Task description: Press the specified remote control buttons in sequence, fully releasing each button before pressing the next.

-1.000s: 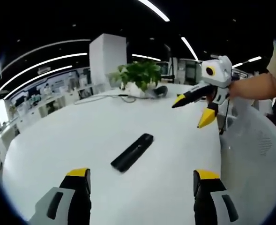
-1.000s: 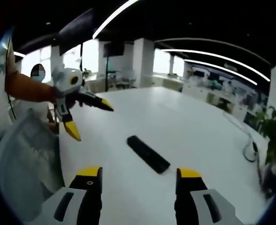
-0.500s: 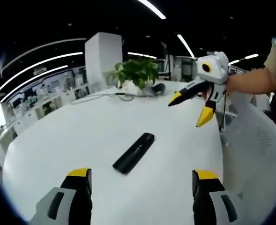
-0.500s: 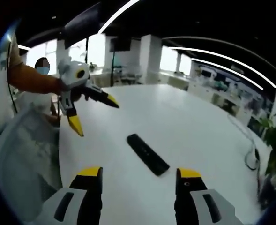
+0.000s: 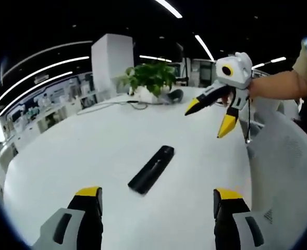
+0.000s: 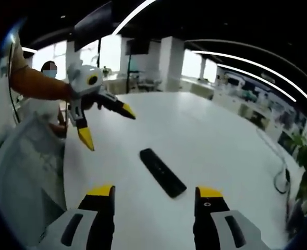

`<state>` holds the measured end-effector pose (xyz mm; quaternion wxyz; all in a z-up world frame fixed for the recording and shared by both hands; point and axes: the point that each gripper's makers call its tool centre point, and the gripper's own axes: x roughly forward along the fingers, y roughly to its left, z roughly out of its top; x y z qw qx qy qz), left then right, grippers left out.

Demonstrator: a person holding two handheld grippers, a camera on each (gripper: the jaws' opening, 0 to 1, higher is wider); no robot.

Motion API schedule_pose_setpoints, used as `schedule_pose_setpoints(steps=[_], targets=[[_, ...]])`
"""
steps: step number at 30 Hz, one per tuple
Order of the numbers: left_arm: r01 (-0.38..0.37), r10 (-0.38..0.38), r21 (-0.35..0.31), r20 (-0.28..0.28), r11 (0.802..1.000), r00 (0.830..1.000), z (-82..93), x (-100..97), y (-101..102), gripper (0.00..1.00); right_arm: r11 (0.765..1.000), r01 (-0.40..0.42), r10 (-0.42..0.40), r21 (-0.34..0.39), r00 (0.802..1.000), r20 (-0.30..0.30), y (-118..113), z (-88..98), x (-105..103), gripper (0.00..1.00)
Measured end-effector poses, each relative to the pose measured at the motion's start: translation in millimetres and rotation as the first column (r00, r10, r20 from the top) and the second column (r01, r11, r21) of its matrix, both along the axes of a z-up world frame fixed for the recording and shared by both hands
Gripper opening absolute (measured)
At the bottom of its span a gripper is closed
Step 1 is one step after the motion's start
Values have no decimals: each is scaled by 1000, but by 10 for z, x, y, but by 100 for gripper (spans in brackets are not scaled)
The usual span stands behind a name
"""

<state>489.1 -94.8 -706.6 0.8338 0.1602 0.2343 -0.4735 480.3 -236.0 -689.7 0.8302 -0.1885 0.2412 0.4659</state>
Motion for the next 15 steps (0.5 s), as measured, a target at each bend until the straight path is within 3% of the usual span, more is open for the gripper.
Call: schedule_pose_setpoints(steps=[15], targets=[[28,-28,13,-12,1000,1000,-62,17,-48,88,999,-28,28,-20,1000,-5,38,-41,61,58]])
